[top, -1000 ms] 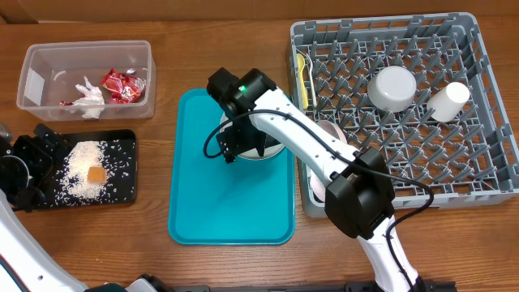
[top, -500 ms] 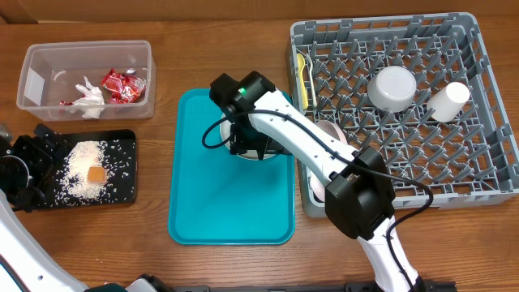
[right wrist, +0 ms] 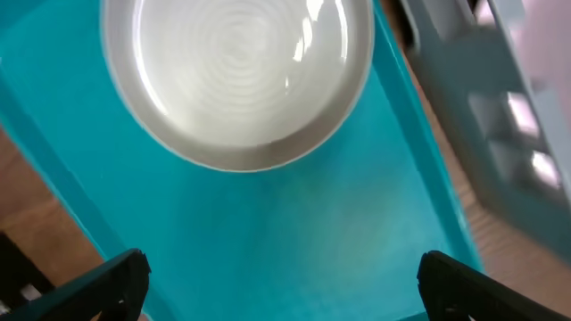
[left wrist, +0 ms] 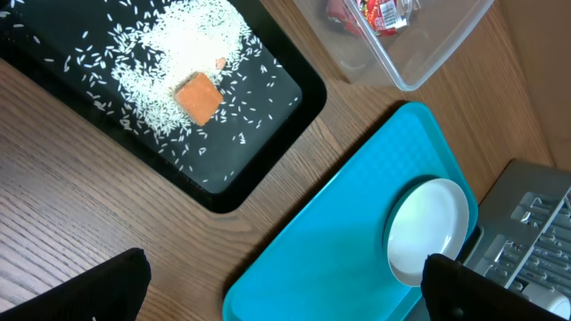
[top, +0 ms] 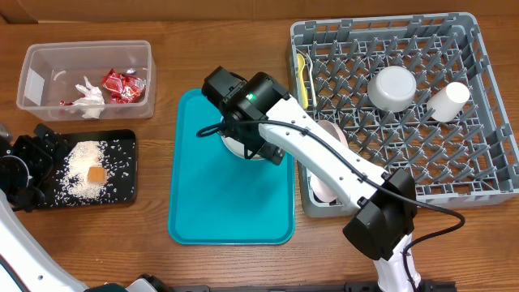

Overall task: Sort waste into correct bins and load items into the dishwasher rack
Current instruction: 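Close the right gripper on the grey plate's right rim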

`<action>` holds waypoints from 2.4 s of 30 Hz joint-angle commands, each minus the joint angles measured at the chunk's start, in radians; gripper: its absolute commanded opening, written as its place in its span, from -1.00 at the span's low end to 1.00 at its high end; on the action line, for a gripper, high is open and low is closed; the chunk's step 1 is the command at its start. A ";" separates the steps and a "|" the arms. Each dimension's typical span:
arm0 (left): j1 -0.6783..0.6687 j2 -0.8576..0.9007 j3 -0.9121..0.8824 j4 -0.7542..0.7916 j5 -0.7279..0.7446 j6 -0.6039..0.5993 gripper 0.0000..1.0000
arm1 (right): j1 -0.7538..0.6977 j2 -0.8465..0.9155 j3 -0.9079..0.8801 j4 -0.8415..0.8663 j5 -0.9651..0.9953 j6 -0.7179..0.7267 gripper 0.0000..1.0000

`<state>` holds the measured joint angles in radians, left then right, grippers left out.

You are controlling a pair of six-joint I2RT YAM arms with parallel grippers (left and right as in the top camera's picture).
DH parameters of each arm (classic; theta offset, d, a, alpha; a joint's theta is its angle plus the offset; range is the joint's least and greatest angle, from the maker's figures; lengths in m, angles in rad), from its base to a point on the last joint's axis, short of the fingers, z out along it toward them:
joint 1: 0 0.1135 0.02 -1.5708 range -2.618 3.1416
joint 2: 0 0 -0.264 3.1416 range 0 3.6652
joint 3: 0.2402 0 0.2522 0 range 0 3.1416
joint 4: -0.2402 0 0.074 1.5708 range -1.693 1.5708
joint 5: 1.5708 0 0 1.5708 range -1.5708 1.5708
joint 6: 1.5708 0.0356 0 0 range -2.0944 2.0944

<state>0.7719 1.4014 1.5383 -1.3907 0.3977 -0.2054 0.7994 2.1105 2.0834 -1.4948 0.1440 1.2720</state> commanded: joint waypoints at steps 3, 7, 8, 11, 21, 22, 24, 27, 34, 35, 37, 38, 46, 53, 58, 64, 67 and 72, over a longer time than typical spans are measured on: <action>-0.009 -0.002 -0.006 0.001 0.017 0.023 0.99 | 0.008 -0.006 -0.064 0.002 0.031 0.317 1.00; -0.009 -0.002 -0.006 0.001 0.017 0.023 0.99 | 0.008 -0.006 -0.147 0.055 0.017 0.386 1.00; -0.009 -0.002 -0.006 0.001 0.016 0.023 1.00 | 0.008 -0.006 -0.168 0.085 0.002 0.385 1.00; -0.009 -0.002 -0.006 0.001 0.017 0.023 1.00 | 0.008 -0.006 -0.244 0.196 -0.027 0.386 1.00; -0.009 -0.002 -0.006 0.001 0.017 0.023 0.99 | -0.010 -0.006 -0.388 0.372 -0.045 0.481 1.00; -0.009 -0.002 -0.006 0.001 0.016 0.023 0.99 | -0.012 -0.006 -0.389 0.373 -0.044 0.484 1.00; -0.009 -0.002 -0.006 0.001 0.017 0.023 0.99 | -0.014 -0.006 -0.389 0.372 -0.035 0.488 0.98; -0.009 -0.002 -0.006 0.001 0.016 0.023 1.00 | -0.016 0.001 -0.389 0.373 -0.007 0.495 0.89; -0.009 -0.002 -0.006 0.001 0.016 0.023 1.00 | -0.030 0.053 -0.389 0.375 -0.016 0.509 0.89; -0.009 -0.002 -0.006 0.001 0.017 0.023 0.99 | -0.032 0.056 -0.389 0.374 -0.019 0.509 0.89; -0.009 -0.002 -0.006 0.001 0.017 0.023 0.99 | -0.034 0.061 -0.389 0.375 -0.018 0.509 0.89; -0.009 -0.002 -0.006 0.001 0.017 0.023 1.00 | -0.035 0.061 -0.389 0.376 -0.017 0.509 0.89; -0.009 -0.002 -0.006 0.001 0.017 0.023 1.00 | -0.035 0.061 -0.389 0.386 -0.006 0.505 0.88; -0.009 -0.002 -0.006 0.001 0.017 0.023 1.00 | -0.024 0.061 -0.389 0.404 -0.010 0.505 0.86; -0.009 -0.002 -0.006 0.001 0.017 0.023 1.00 | -0.023 0.077 -0.389 0.421 -0.019 0.506 0.66; -0.009 -0.002 -0.006 0.001 0.017 0.023 1.00 | -0.022 0.138 -0.389 0.451 -0.114 0.505 0.53; -0.009 -0.002 -0.006 0.001 0.017 0.023 0.99 | -0.019 0.148 -0.389 0.468 -0.127 0.501 0.43; -0.009 -0.002 -0.006 0.000 0.017 0.023 1.00 | -0.014 0.148 -0.388 0.473 -0.128 0.497 0.18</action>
<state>0.7719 1.4014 1.5383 -1.3903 0.3977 -0.2054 0.7753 2.2246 1.6997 -1.0332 0.0326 1.7653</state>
